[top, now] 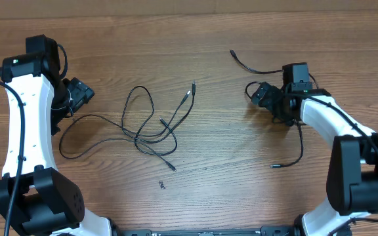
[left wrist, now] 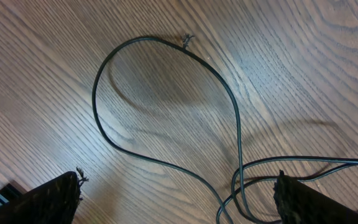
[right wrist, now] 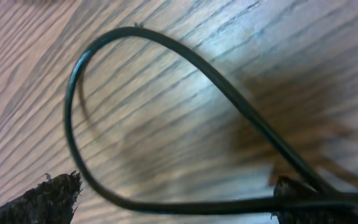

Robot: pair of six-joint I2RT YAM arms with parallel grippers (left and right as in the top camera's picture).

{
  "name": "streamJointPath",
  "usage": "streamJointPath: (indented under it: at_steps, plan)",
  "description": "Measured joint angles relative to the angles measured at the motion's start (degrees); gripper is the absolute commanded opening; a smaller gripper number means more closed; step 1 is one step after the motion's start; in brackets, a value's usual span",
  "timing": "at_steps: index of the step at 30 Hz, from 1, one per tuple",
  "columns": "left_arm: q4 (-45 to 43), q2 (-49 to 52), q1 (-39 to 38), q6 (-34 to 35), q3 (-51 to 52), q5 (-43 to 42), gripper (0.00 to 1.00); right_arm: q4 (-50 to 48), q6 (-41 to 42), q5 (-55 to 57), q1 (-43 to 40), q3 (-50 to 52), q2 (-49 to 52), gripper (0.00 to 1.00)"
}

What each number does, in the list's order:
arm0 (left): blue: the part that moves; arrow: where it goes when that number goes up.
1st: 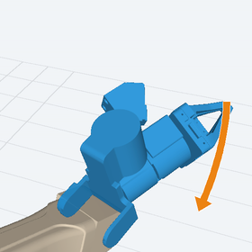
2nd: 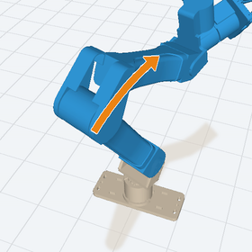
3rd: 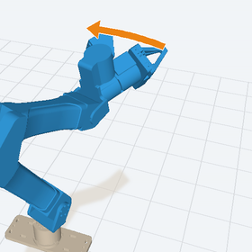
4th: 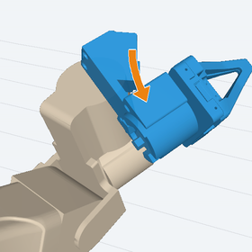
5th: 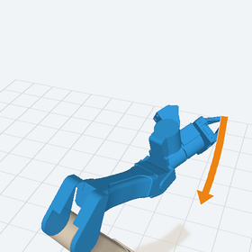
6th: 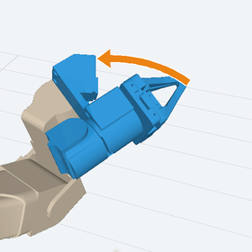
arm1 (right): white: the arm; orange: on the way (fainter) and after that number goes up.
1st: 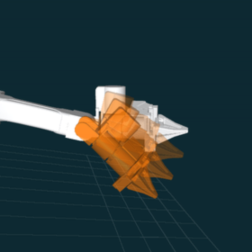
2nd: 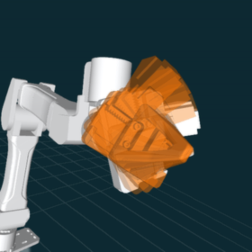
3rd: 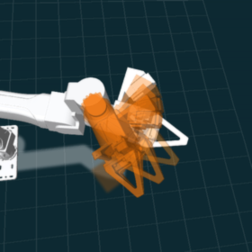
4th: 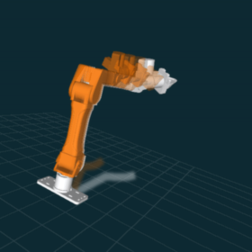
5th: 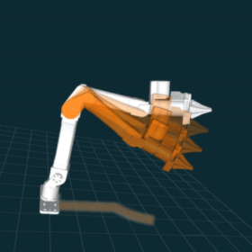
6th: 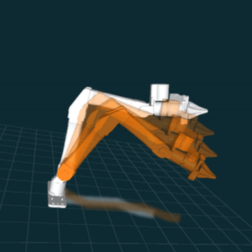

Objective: Untangle cables

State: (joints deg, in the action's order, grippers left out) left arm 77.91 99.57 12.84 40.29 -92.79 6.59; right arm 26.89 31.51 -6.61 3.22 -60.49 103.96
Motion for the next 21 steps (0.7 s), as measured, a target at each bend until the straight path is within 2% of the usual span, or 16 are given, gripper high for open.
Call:
streamJointPath:
  at_steps: [10,17,19,21]
  plan:
    - [-0.15,0.00,0.00,0.00,0.00,-0.02,1.00,-8.87,-0.07,1.11,-3.37,-1.33,4.02,1.00]
    - [-0.15,0.00,0.00,0.00,0.00,-0.02,1.00,-21.40,-0.37,1.49,-6.80,-2.34,8.44,1.00]
    - [-0.15,0.00,0.00,0.00,0.00,-0.02,1.00,-26.27,-0.42,1.55,-7.52,-2.36,9.88,0.96]
    - [-0.15,0.00,0.00,0.00,0.00,-0.02,1.00,-30.99,-0.70,1.70,-8.17,-2.34,11.45,0.87]
